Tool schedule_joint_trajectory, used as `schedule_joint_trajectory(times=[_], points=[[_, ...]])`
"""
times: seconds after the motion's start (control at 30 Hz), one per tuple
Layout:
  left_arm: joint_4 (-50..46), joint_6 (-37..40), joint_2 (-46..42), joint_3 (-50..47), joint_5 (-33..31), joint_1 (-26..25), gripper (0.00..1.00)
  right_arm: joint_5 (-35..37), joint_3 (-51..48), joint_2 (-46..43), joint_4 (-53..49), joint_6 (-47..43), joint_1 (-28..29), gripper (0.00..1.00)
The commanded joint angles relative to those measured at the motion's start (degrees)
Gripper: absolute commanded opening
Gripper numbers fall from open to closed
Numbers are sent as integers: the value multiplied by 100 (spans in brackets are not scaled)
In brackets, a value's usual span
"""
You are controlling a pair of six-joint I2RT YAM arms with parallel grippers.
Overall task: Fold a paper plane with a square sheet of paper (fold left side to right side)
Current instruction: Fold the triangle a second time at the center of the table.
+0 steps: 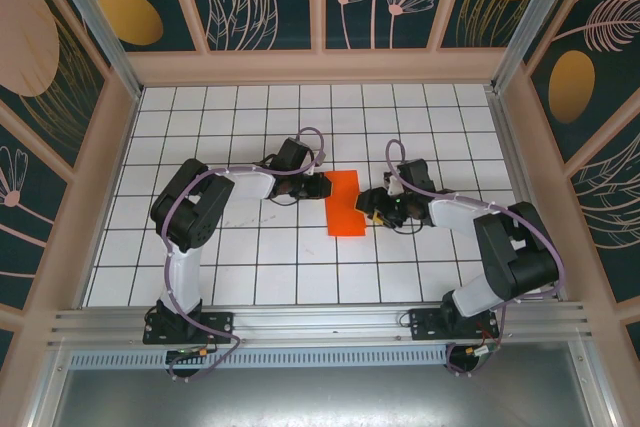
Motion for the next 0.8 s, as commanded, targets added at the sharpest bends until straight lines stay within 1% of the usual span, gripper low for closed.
schedule_joint_trajectory(times=[0.0,0.23,0.37,0.43,0.5,0.57,0.63,0.7,0.77], points=[[9,163,218,25,-311,-23,18,-245,1,140,201,183,76,57],[114,164,126,-32,-269,-21,18,-376,158,398,406,280,124,57],[271,229,-202,-130,-248,-19,26,-571,239,535,764,437,114,55],[329,307,-451,-206,-301,-23,29,-635,332,639,800,451,111,55],[429,395,-791,-361,-434,-17,38,-608,449,695,737,394,104,54],[557,475,-1156,-602,-612,-23,44,-607,541,708,690,352,60,54],[788,541,-1574,-938,-760,-25,45,-606,631,712,638,314,10,54],[1064,584,-2084,-1476,-910,-89,47,-671,711,737,630,300,-33,53],[1227,710,-2568,-1890,-1136,-298,49,-745,832,782,591,278,-47,52]])
